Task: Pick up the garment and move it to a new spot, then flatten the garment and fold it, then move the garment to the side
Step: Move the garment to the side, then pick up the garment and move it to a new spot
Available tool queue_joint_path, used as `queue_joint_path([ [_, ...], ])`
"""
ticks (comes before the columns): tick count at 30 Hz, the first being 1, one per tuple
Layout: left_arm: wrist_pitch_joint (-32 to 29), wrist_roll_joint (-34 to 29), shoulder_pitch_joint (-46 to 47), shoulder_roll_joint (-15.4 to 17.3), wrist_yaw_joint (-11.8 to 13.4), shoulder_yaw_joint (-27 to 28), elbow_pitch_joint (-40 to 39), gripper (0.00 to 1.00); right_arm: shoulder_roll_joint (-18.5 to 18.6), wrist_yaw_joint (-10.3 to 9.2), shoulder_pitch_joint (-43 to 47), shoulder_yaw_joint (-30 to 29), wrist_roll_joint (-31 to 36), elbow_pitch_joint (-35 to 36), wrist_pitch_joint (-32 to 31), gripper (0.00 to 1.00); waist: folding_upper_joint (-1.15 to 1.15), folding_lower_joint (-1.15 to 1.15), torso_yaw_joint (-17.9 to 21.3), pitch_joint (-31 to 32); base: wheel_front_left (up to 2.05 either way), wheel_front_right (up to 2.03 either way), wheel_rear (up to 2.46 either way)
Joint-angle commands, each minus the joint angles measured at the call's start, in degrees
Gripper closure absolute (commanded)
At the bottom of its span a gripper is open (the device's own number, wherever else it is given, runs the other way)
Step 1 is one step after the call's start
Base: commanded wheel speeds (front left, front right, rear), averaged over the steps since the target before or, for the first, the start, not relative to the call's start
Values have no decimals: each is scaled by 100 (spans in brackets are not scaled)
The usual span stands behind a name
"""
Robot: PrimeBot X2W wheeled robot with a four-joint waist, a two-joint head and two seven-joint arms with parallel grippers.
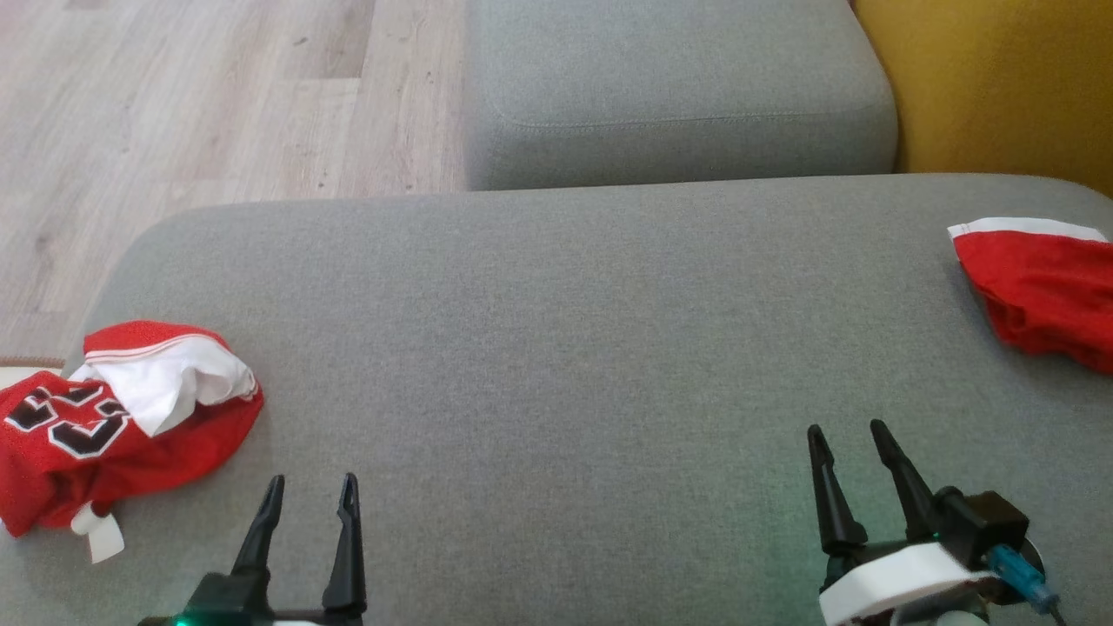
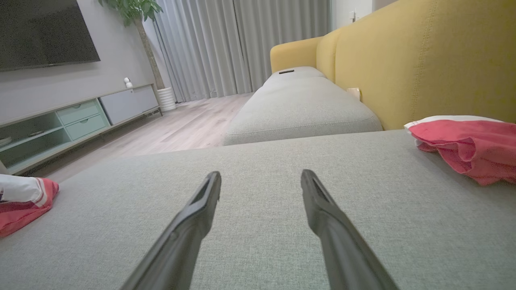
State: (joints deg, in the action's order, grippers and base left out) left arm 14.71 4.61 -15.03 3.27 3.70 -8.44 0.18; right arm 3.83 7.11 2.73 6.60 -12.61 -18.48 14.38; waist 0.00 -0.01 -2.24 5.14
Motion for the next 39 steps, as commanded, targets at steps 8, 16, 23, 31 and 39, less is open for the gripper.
queue_joint_path([
  [8, 29, -155, 249, -35, 6, 219, -52, 0, -47, 37, -90, 91, 250, 284, 62, 0, 0, 1, 16, 57, 0, 0, 0],
  [16, 29, -171, 266, -37, 29, 236, 9, 0, -58, 37, -54, 94, 291, 285, 62, 0, 0, 1, 11, 72, 0, 0, 0],
  [23, 29, -180, 286, -38, 35, 220, 40, 0, -63, 37, -23, 56, 318, 297, 62, 0, 0, 1, -19, 80, 0, 0, 0],
  [31, 29, -213, 328, -38, -13, 208, 46, 0, -73, 37, 41, 18, 347, 317, 62, 0, 0, 1, -175, 79, 0, 0, 0],
  [39, 29, -311, 354, -36, -56, 228, -74, 0, -86, 37, 107, 71, 341, 311, 62, 0, 0, 1, -612, 69, 0, 0, 0],
])
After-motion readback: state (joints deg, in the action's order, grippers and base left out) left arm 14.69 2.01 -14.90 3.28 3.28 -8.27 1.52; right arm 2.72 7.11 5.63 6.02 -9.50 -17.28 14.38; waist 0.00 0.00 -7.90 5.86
